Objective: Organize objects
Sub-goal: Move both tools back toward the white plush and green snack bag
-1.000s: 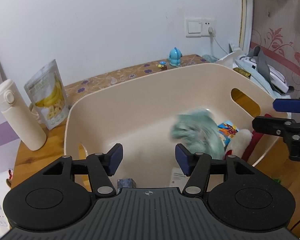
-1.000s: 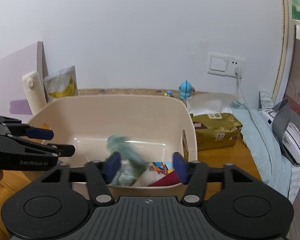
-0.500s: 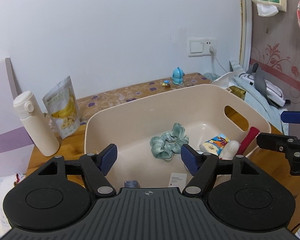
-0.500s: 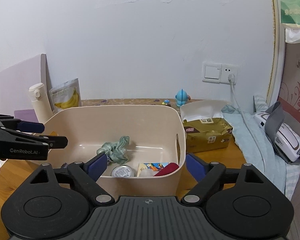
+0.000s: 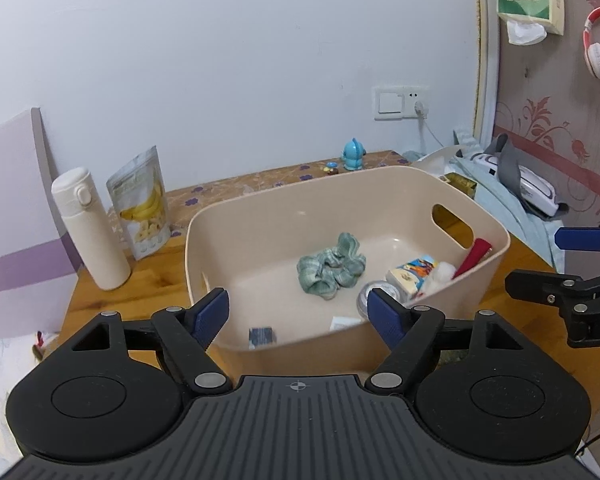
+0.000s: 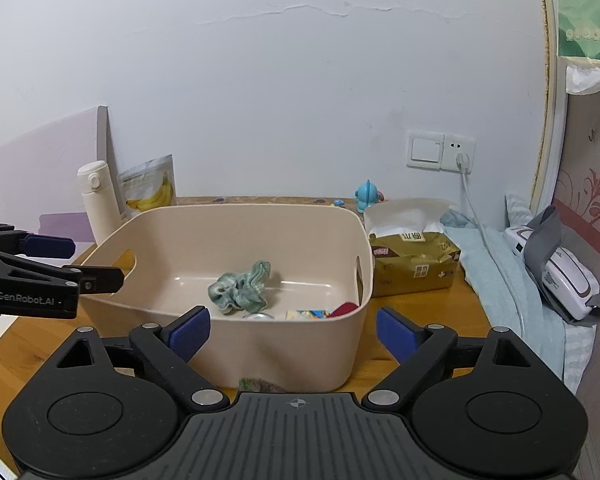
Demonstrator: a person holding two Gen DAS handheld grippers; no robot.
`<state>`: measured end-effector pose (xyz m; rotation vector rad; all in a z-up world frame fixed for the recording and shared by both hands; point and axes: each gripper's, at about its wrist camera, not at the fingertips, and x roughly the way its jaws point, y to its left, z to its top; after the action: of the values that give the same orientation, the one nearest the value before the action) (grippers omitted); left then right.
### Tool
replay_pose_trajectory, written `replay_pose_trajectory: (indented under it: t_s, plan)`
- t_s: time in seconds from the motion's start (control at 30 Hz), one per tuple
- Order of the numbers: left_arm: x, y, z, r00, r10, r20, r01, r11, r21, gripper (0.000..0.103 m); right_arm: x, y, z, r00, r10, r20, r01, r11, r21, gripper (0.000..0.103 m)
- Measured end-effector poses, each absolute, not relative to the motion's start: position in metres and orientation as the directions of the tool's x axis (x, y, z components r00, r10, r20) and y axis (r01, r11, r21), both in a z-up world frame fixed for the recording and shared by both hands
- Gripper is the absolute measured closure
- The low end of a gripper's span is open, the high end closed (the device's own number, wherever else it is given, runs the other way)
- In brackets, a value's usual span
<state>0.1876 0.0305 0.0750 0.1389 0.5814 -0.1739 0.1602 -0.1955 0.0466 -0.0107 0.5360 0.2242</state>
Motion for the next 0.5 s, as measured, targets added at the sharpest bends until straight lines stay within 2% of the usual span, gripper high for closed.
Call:
replay_pose_trajectory:
  t_s: [0.1,0.5]
  plan:
    - [0.178,0.03,0.073,0.822,-0.117,-0.558,0.197,0.977,0.085,0.025,0.154,-0.197,0.045,0.833,0.212,-0.511,-0.219,0.975,0.048,0.006]
    - [0.154,0.026,0.058,0.801,-0.121,-0.586,0.197,0.978,0.068,0.025,0.133,-0.195,0.031,0.812,0.21,-0.544,-0.244,0.97,0.011,0.002]
